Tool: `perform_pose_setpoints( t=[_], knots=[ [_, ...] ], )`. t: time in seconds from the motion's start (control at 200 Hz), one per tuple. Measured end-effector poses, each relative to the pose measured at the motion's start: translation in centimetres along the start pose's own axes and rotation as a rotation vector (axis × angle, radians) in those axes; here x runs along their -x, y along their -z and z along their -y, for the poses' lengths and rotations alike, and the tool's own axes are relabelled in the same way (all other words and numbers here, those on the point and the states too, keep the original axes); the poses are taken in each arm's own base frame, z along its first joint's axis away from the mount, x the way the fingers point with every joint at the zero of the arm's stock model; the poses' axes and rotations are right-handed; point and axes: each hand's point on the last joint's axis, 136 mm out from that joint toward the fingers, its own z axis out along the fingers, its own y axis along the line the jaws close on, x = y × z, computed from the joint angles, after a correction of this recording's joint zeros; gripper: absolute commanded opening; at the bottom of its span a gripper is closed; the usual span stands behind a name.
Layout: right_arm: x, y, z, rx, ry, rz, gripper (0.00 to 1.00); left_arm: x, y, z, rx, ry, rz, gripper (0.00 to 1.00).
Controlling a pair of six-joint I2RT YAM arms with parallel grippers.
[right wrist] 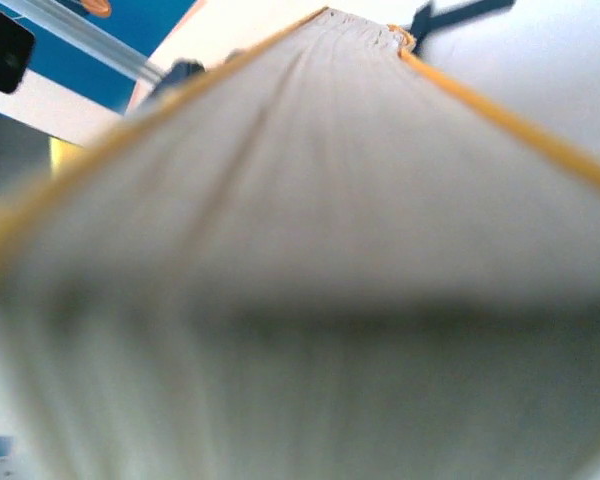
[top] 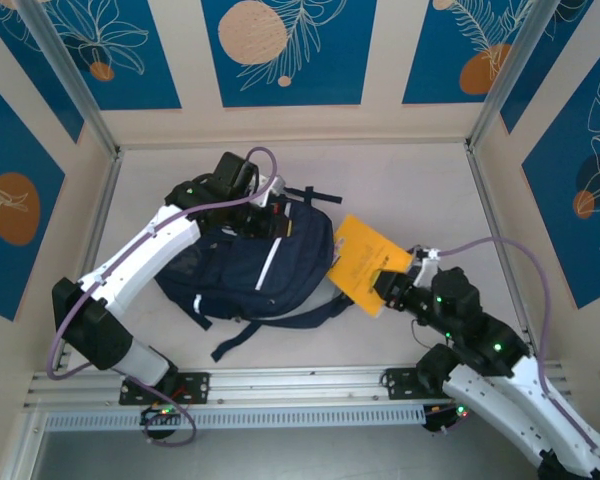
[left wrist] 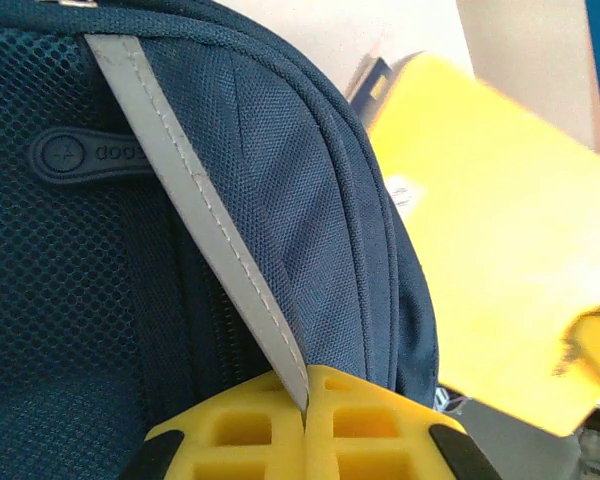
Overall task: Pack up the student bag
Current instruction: Open the student bag at the center of the table.
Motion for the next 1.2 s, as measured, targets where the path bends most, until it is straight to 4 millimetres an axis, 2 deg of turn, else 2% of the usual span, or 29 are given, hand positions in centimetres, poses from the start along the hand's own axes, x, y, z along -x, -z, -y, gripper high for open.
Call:
perform_pose_setpoints(
  t=[0.05, 0.14, 0.3, 0.395, 0.515, 0.635, 0.915, 1.13, 1.2],
  knots=[
    [-1.0, -1.5, 0.4, 0.021, -0.067, -0.038, 0.00, -0.1, 0.0, 0.2, -0.007, -0.005, -0.005, 0.20],
    [-2.8, -3.7, 1.4, 0.064, -0.194, -0.088, 0.00, -0.5, -0.1, 0.4, -0.009, -0.029, -0.016, 0.31],
    [-4.2, -5.3, 3.4, 0.088, -0.352, -0.102, 0.00, -1.6, -0.2, 0.3, 0.051, -0.084, -0.034, 0.50],
    [-3.7, -5.1, 2.4, 0.149, -0.385, -0.092, 0.00, -2.4, -0.1, 1.0, 0.095, -0.146, -0.042, 0.59],
    [-2.6, -4.5, 0.3, 0.246, -0.395, -0.069, 0.00, -3.6, -0.3, 3.2, 0.125, -0.253, -0.051, 0.64],
    [-2.2, -4.2, -0.6, 0.288, -0.400, -0.064, 0.00, -4.8, -1.2, 4.7, 0.159, -0.330, -0.068, 0.64],
    [-2.3, -4.1, -0.7, 0.297, -0.413, -0.074, 0.00, -7.5, -5.6, 4.1, 0.321, -0.435, -0.160, 0.63],
    [-2.3, -4.0, -0.8, 0.304, -0.414, -0.075, 0.00, -7.7, -7.1, 4.4, 0.437, -0.538, -0.149, 0.44],
    [-2.4, -4.0, -0.7, 0.300, -0.415, -0.077, 0.00, -7.7, -7.3, 4.1, 0.479, -0.559, -0.146, 0.33]
  ],
)
